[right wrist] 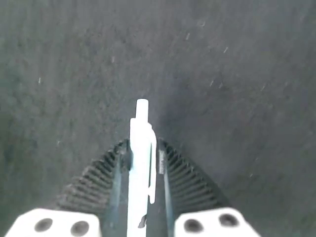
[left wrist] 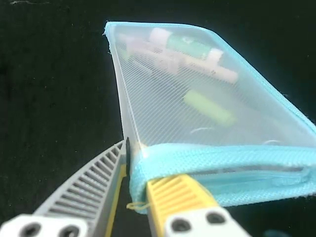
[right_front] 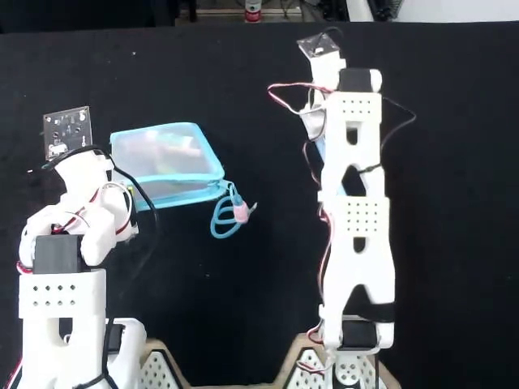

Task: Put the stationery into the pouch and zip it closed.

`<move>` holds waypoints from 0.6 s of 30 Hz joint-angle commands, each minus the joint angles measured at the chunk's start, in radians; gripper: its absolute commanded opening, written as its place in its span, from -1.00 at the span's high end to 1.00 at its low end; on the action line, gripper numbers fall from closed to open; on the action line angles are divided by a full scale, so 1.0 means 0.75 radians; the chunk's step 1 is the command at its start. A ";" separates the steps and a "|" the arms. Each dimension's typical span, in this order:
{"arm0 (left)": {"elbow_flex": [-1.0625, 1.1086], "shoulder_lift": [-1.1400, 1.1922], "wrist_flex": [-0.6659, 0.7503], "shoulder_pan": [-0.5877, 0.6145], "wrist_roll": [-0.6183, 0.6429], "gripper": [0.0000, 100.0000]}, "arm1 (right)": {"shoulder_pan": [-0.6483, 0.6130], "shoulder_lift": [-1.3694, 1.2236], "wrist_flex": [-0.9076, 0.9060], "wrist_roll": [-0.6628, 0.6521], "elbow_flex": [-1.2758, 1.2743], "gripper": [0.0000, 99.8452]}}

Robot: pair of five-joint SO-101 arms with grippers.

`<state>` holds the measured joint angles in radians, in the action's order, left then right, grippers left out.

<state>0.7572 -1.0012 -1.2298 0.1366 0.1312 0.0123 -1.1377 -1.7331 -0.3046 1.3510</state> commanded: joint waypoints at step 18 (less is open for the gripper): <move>0.011 0.004 0.006 -0.003 -0.006 0.94 | 0.000 0.989 0.569 -0.153 -1.787 0.98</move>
<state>0.7572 -1.0027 -1.2298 0.1366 0.1312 0.0123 -0.6068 -1.4784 -0.3936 0.2754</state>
